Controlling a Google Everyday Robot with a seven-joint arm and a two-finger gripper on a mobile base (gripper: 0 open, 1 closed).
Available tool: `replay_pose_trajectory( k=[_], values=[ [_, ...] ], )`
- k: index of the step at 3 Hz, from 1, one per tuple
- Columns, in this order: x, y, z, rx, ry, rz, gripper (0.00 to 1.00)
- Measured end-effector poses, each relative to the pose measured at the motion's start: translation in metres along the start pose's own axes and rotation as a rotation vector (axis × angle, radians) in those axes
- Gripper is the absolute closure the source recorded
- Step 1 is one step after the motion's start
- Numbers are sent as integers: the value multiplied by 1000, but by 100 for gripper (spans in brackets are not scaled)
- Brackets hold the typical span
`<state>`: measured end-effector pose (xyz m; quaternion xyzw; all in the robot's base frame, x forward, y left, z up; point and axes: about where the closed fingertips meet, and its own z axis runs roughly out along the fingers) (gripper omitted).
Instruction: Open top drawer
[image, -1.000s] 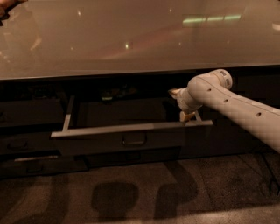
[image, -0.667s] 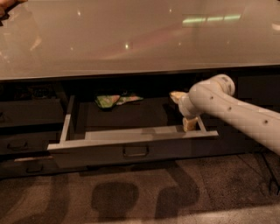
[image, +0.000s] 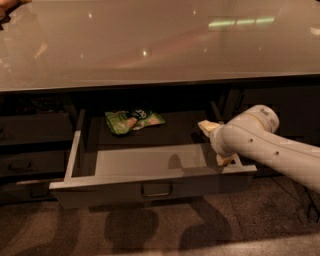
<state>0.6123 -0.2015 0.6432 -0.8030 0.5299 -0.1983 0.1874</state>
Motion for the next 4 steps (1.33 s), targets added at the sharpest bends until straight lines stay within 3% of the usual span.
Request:
replay_pose_trajectory(
  k=[2, 3, 4],
  values=[
    [1, 65, -6, -104, 90, 4, 0],
    [-6, 81, -8, -124, 111, 17, 0],
    [-6, 81, -8, -124, 111, 17, 0]
  ],
)
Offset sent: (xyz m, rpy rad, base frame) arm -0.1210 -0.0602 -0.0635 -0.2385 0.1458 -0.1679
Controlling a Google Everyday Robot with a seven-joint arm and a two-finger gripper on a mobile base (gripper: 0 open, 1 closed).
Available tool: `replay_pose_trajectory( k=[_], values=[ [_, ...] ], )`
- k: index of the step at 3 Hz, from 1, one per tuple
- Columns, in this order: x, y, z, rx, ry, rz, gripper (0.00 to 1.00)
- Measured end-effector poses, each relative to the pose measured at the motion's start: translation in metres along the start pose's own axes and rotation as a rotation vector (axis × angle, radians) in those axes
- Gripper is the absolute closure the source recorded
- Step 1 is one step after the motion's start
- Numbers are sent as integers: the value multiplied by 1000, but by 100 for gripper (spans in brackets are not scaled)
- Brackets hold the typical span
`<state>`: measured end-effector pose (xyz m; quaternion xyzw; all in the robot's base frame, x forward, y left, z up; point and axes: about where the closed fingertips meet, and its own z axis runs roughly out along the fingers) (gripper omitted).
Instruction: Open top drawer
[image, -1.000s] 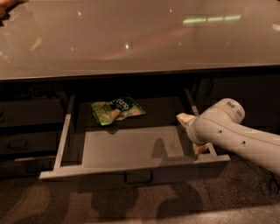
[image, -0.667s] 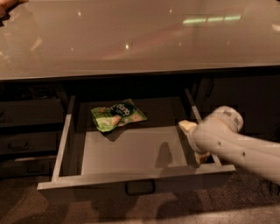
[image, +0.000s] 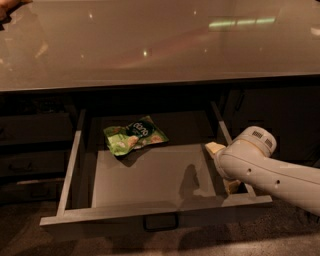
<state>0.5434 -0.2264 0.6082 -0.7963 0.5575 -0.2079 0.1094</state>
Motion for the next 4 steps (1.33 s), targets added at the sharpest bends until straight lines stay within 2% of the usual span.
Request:
replay_pose_trajectory(
  k=[1, 2, 3, 4],
  values=[
    [-2, -30, -1, 13, -58, 13, 0],
    [-21, -85, -27, 90, -174, -10, 0],
    [-38, -117, -47, 142, -217, -46, 0],
    [-38, -117, -47, 142, -217, -46, 0]
  ],
)
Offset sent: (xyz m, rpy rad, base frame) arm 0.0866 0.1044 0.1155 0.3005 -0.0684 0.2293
